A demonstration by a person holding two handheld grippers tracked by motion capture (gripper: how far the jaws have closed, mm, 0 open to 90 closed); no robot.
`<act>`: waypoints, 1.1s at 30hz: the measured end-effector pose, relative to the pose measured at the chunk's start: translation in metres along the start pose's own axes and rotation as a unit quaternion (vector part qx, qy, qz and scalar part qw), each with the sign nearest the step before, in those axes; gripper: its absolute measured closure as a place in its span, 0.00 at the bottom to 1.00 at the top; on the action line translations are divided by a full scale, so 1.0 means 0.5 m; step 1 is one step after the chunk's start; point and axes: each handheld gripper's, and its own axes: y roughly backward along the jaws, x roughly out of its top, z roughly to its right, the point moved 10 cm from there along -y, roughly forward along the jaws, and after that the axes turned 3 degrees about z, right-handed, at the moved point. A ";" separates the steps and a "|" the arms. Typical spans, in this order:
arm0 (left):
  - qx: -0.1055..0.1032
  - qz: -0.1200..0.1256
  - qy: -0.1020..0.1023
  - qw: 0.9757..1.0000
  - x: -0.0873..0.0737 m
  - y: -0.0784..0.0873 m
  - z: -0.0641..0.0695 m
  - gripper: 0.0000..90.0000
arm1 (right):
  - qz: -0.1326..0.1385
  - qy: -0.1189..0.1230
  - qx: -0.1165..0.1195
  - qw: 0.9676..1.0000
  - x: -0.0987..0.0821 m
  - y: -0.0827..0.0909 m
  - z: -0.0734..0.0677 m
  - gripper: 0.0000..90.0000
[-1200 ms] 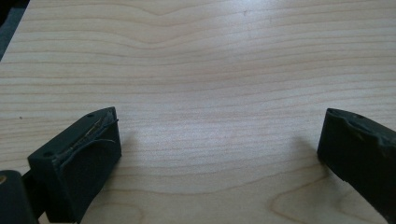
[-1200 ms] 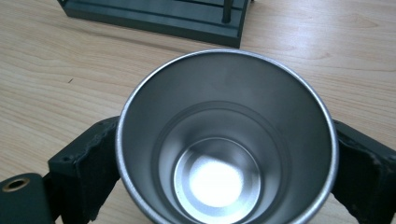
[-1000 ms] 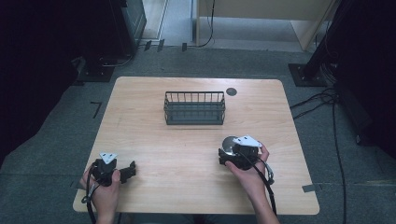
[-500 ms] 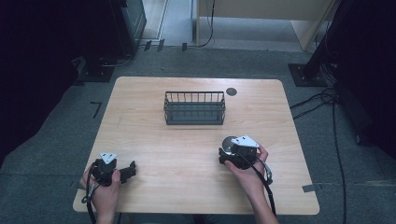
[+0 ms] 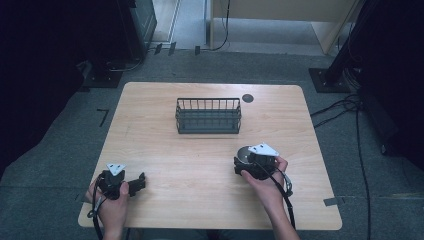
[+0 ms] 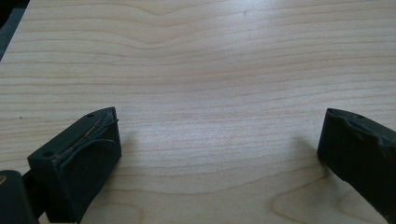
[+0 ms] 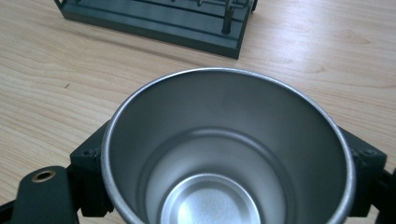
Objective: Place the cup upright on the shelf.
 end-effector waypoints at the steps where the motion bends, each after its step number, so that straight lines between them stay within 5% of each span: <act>1: 0.000 0.000 0.000 1.000 0.000 0.000 0.000 0.00 | 0.001 0.001 0.001 1.000 0.002 0.001 -0.001 0.16; 33: 0.000 0.001 0.001 1.000 0.000 0.000 0.000 0.00 | 0.021 0.016 0.020 0.999 0.102 0.004 -0.019 0.17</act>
